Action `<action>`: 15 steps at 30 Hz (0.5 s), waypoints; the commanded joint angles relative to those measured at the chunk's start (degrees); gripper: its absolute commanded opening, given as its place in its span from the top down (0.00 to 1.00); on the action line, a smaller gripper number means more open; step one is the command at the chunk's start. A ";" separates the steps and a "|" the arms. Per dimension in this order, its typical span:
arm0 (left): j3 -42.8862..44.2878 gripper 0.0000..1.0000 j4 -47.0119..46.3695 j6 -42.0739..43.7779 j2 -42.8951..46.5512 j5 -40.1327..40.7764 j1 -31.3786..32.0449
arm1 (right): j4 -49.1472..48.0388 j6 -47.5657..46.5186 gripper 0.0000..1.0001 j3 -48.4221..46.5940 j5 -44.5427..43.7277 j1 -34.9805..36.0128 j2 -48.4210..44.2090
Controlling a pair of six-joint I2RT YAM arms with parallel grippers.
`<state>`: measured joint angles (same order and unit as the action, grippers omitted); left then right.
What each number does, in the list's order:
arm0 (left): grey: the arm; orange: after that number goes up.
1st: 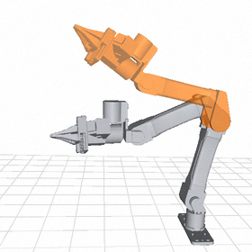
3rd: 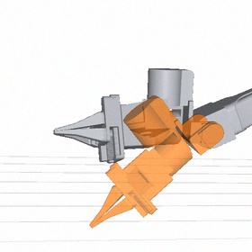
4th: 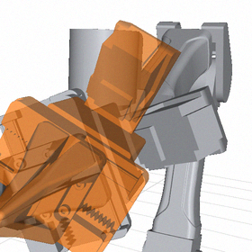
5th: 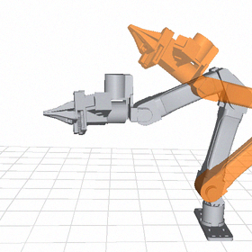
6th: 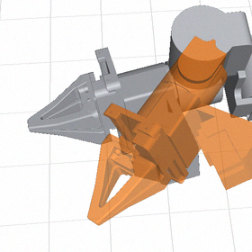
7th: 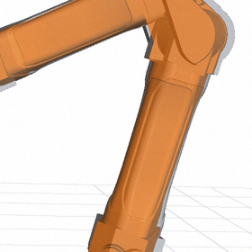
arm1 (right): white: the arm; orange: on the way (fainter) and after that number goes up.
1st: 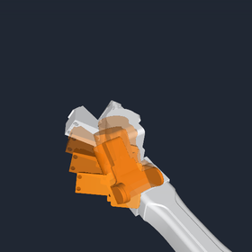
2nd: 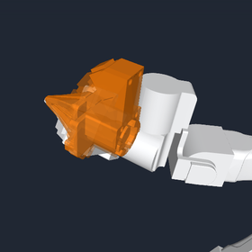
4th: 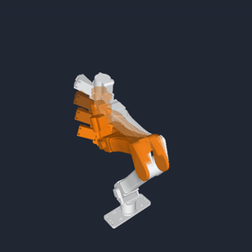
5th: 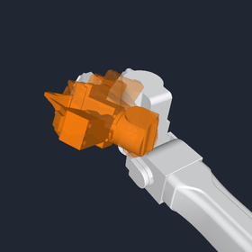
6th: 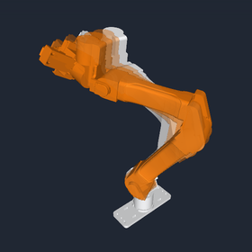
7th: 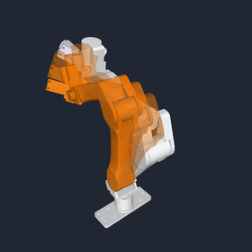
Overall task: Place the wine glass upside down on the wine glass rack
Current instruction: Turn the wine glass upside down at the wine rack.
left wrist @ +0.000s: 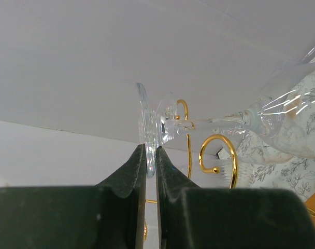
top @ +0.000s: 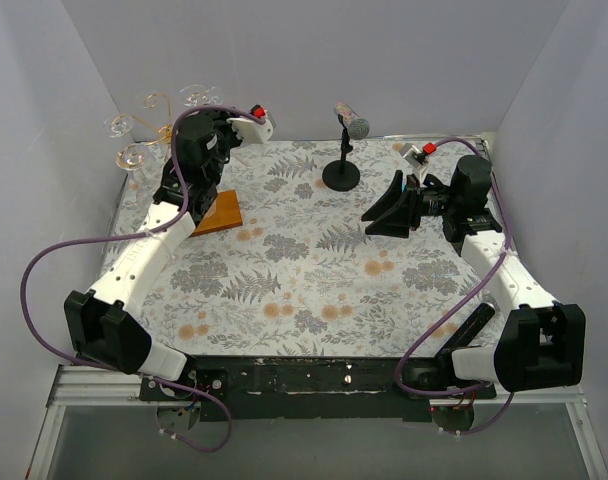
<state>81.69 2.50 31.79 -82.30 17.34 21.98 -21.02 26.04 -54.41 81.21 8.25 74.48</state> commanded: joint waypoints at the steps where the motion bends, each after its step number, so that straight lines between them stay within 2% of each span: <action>1: 1.98 1.00 -4.61 -0.76 1.01 -1.26 -0.97 | -2.28 0.59 0.35 0.27 1.23 -0.17 -0.12; 15: 0.31 1.00 -3.64 -0.59 1.53 -1.79 -2.64 | -2.63 0.94 0.36 0.27 1.50 -0.17 -0.03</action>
<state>81.69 2.57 31.62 -82.30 16.25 19.99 -21.19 26.81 -54.41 81.47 8.25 74.52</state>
